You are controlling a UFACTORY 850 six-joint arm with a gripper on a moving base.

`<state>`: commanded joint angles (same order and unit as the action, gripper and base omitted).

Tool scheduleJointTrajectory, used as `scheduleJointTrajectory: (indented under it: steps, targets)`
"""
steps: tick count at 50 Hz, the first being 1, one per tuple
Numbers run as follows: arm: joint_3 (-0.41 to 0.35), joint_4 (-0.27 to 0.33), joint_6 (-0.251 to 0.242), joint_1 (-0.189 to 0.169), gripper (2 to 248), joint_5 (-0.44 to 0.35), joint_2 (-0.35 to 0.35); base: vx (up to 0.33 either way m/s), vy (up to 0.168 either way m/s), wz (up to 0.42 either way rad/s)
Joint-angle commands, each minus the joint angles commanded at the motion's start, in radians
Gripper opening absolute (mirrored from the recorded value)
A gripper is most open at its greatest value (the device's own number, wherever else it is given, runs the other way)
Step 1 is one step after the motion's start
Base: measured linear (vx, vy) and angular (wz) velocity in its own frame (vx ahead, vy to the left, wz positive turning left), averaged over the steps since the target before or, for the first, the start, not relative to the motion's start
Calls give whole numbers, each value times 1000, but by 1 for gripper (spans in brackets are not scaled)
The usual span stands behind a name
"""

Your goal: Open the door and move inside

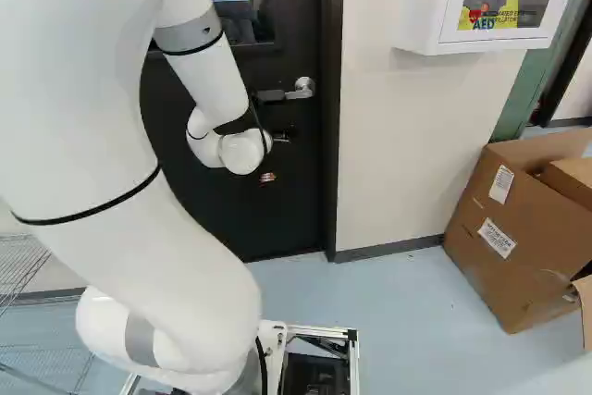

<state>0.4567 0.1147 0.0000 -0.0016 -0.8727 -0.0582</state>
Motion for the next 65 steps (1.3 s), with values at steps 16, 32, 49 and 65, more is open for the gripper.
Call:
scheduleJointTrajectory:
  steps: [16, 32, 49, 65]
  targets:
    - [1, 0, 0, 0, 247, -7, -2, 0, 0, 0]
    - [13, 0, 0, -4, 247, -31, -14, 0, 0, 0]
    - [54, 0, 0, -19, 247, -39, -52, 0, 0, 0]
    - [105, 0, 0, -36, 247, -41, -99, 0, 0, 0]
